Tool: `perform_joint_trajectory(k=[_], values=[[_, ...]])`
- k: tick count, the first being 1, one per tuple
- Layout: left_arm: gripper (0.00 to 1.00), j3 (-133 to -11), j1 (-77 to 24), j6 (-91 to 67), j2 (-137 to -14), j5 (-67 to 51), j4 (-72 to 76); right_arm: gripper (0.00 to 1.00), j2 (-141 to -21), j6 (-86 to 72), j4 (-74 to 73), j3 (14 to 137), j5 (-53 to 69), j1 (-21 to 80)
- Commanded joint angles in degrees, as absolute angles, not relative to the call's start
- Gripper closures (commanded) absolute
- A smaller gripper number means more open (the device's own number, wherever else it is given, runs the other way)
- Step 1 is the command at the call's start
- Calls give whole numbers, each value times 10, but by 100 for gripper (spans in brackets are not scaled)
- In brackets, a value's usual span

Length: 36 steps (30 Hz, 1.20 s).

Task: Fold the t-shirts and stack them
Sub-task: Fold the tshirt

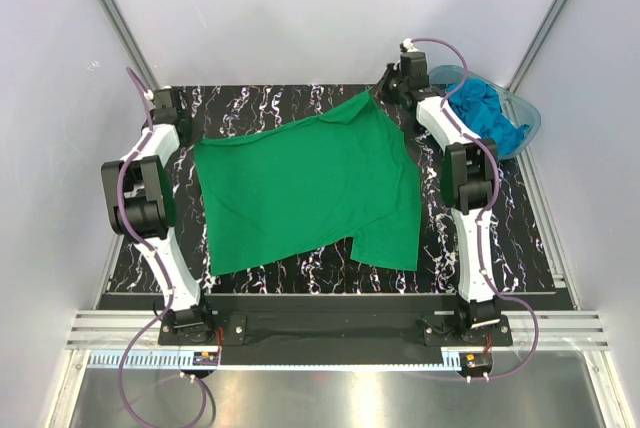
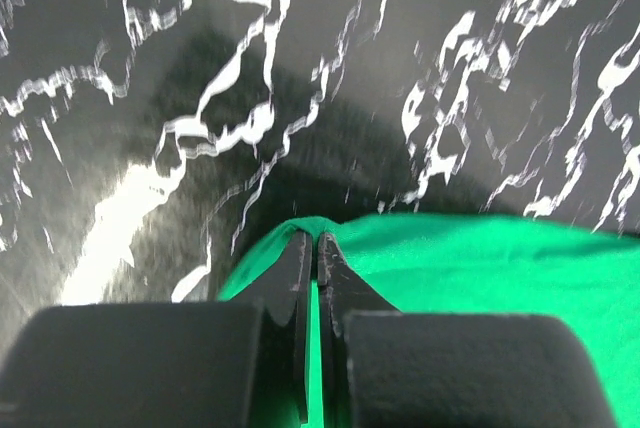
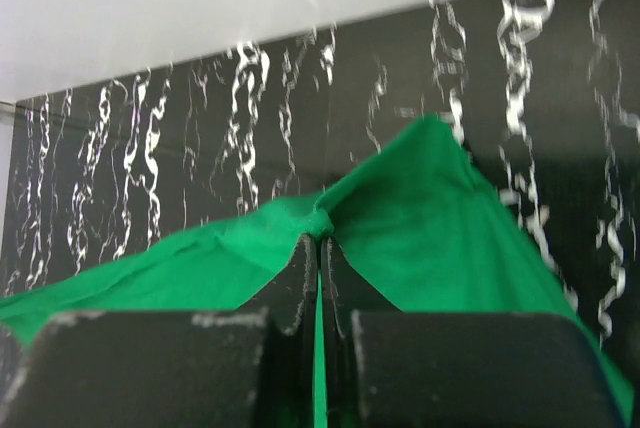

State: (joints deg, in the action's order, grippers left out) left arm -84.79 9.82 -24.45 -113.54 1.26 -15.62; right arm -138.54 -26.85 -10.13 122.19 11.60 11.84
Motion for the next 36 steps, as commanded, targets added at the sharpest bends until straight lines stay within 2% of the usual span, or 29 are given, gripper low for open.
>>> perform_joint_trajectory(k=[1, 7, 15, 21, 27, 36], values=[[100, -870, 101, -245, -1122, -23, -208, 100, -1300, -294, -128, 1206, 113, 117], [100, -897, 112, -240, -1129, -29, -301, 100, -1236, -328, -210, 1191, 88, 110], [100, -889, 116, -248, -1097, -40, -343, 100, -1178, -373, -309, 1141, 96, 105], [100, -892, 120, -237, -1077, -58, -385, 100, -1201, -382, -465, 1201, 111, 96], [100, -897, 125, -238, -1057, -74, -397, 100, -1198, -378, -504, 1186, 137, 93], [100, -885, 128, -227, -1047, -86, -421, 100, -1236, -375, -598, 1237, 157, 85]])
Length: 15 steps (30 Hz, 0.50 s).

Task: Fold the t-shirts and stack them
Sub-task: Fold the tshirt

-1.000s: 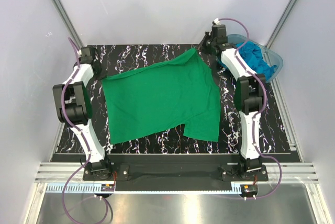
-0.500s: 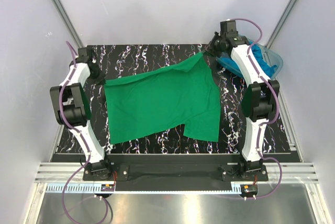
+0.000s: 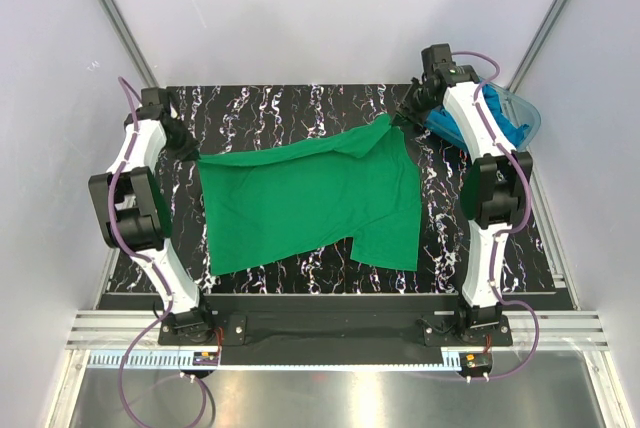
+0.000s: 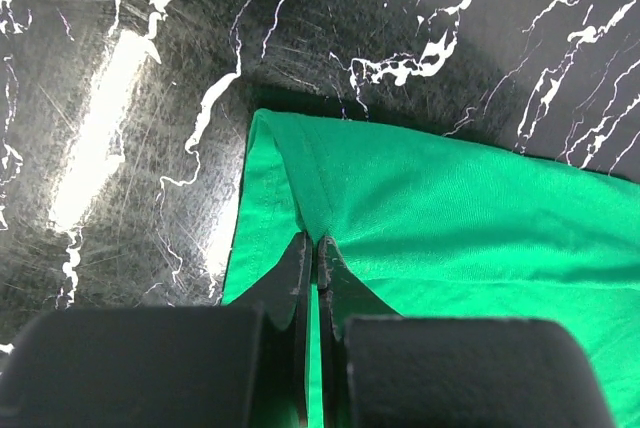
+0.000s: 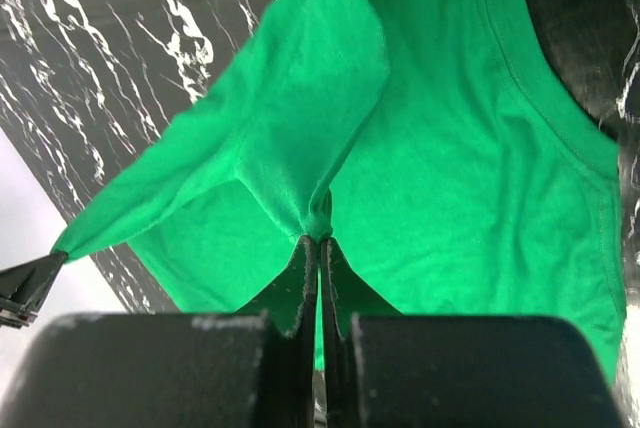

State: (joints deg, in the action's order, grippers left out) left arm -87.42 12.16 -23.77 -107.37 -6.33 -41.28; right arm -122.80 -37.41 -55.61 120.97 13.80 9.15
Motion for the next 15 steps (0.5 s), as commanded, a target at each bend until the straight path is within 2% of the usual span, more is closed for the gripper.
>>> perform_joint_trajectory(k=[1, 15], values=[[100, -875, 127, -227, -1048, -94, -419, 100, -1235, -374, -599, 1232, 156, 85], [100, -820, 127, -222, -1049, -89, -403, 100, -1237, -373, -606, 1217, 164, 76]])
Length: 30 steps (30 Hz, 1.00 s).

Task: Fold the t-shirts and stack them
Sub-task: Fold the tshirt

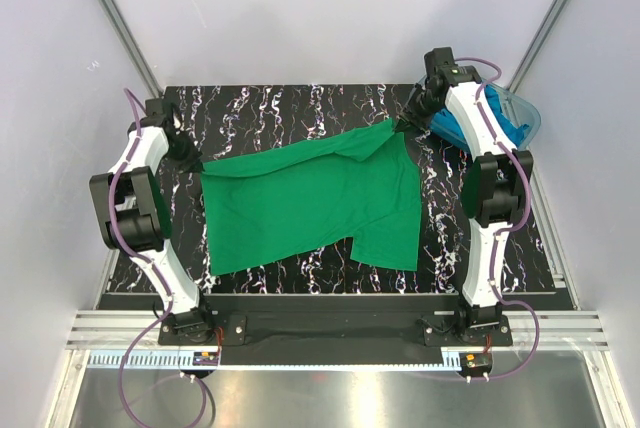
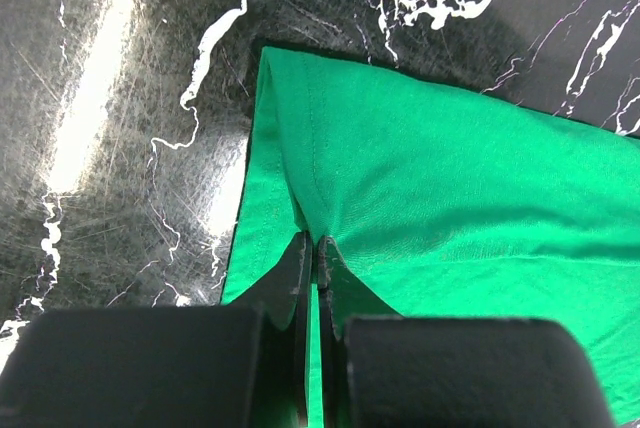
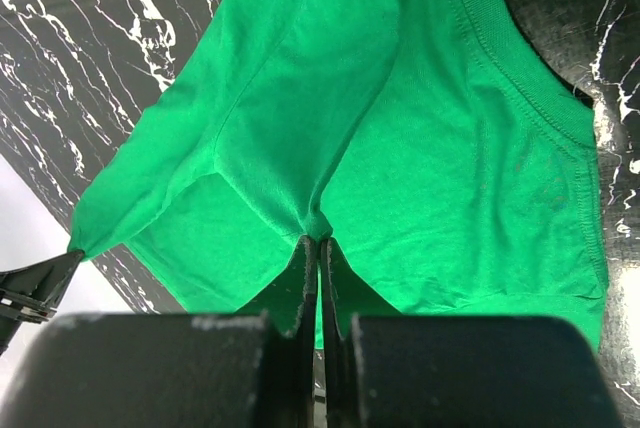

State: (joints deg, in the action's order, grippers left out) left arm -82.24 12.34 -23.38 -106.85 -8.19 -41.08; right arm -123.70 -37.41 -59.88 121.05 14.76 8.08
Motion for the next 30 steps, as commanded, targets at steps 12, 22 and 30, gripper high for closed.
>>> perform_joint_trajectory(k=[12, 22, 30], values=[[100, -808, 128, -213, -1056, -67, -409, 100, -1243, -361, -625, 1219, 171, 74], [100, -811, 131, -205, -1069, -57, -418, 100, -1245, -335, -624, 1174, 133, 75], [100, -807, 131, -201, -1074, -58, -420, 100, -1245, -331, -613, 1153, 120, 75]])
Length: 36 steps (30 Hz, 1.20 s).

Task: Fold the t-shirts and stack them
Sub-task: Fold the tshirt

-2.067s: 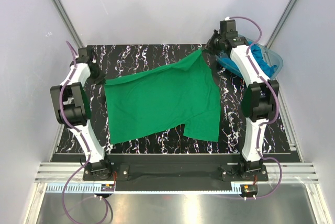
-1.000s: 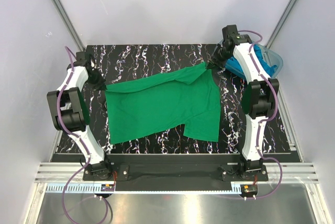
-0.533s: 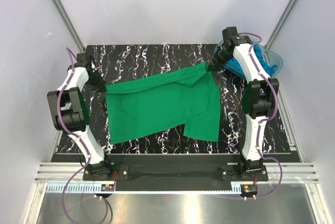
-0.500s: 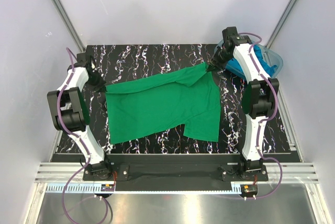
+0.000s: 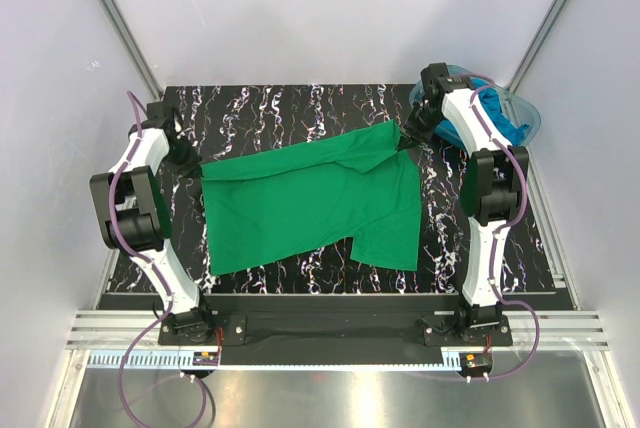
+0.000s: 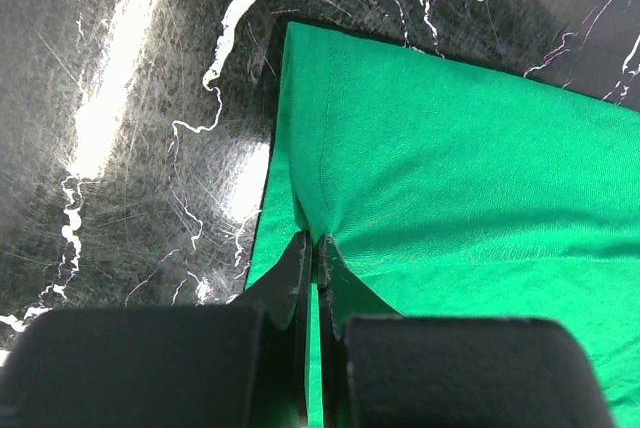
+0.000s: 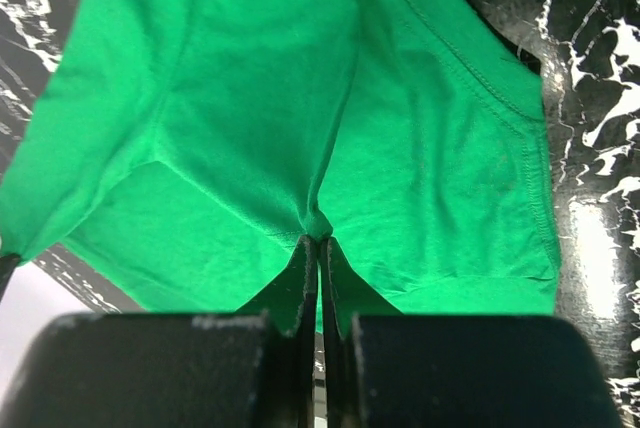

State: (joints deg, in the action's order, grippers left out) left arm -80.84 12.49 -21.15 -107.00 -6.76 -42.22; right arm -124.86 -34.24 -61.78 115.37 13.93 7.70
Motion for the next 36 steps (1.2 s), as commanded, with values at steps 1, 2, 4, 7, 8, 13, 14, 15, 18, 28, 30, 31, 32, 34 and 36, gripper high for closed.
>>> perform_joint_trajectory(k=[1, 2, 4, 7, 8, 13, 14, 15, 18, 28, 30, 31, 32, 34, 36], values=[[100, -807, 131, -201, -1073, -58, -420, 100, -1245, -331, -613, 1152, 118, 74], [100, -803, 132, -200, -1074, -60, -420, 100, -1245, -330, -615, 1154, 114, 74], [100, -797, 131, -200, -1071, -60, -417, 100, -1245, -326, -618, 1159, 108, 73], [100, -789, 131, -196, -1073, -54, -417, 100, -1246, -324, -619, 1166, 108, 73], [100, -788, 131, -195, -1075, -54, -416, 100, -1249, -325, -620, 1168, 109, 73], [100, -781, 131, -195, -1079, -52, -410, 100, -1247, -324, -619, 1161, 112, 73], [100, -780, 131, -194, -1081, -51, -410, 100, -1246, -323, -620, 1159, 111, 73], [100, -780, 132, -194, -1083, -53, -410, 100, -1245, -322, -620, 1157, 110, 73], [100, -773, 131, -195, -1084, -55, -405, 100, -1239, -318, -619, 1152, 101, 72], [100, -792, 131, -185, -1085, -45, -421, 100, -1236, -319, -626, 1165, 108, 68], [100, -792, 131, -184, -1089, -41, -418, 100, -1238, -318, -627, 1165, 107, 68], [100, -792, 131, -184, -1092, -43, -417, 100, -1239, -318, -627, 1165, 109, 69], [100, -792, 130, -184, -1095, -46, -417, 100, -1244, -316, -625, 1165, 110, 68], [100, -792, 130, -187, -1101, -50, -415, 100, -1246, -317, -624, 1164, 110, 67], [100, -792, 131, -190, -1103, -50, -410, 100, -1252, -317, -622, 1165, 111, 68]])
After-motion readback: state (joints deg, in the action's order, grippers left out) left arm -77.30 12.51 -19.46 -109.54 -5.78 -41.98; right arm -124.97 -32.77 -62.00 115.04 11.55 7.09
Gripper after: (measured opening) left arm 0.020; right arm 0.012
